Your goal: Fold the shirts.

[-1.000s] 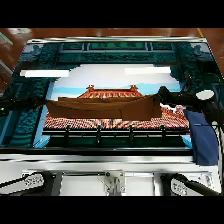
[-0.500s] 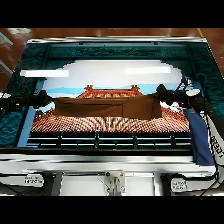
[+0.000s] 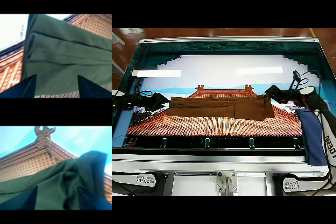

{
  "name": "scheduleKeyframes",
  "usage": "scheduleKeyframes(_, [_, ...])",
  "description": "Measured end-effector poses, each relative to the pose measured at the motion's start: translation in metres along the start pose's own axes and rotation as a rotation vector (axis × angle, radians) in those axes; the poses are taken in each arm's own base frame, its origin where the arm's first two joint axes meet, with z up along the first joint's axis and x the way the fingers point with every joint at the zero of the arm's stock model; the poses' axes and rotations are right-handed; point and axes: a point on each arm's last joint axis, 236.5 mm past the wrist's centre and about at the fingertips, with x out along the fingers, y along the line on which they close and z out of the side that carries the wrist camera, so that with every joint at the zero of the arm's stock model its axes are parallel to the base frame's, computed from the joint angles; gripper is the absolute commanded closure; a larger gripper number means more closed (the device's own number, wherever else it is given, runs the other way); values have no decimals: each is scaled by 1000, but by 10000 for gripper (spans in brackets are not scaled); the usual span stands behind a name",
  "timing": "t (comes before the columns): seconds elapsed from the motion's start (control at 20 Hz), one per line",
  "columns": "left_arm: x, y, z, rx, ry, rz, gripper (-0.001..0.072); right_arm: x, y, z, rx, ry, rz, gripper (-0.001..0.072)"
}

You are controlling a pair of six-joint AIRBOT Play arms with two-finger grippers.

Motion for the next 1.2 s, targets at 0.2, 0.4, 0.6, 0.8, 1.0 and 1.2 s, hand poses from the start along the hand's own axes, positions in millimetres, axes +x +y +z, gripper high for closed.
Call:
scheduleKeyframes(0.2, [-37,21,2,-39,57,72,118,-28,-46,-14,40,105,-88,24])
scheduleKeyframes(0.4, [-66,12,5,-20,66,94,122,-14,-58,-54,115,271,-69,25])
scheduleKeyframes(0.6, [-78,-12,6,37,54,96,122,18,-35,-78,143,340,17,142])
scheduleKeyframes(0.8, [-74,-45,6,85,46,50,428,39,-24,-84,140,335,29,650])
scheduleKeyframes(1.0, [-50,-97,7,156,27,-29,668,29,-8,-75,133,310,64,650])
scheduleKeyframes(1.2, [5,-173,-15,283,52,-118,668,-16,34,-59,68,276,134,650])
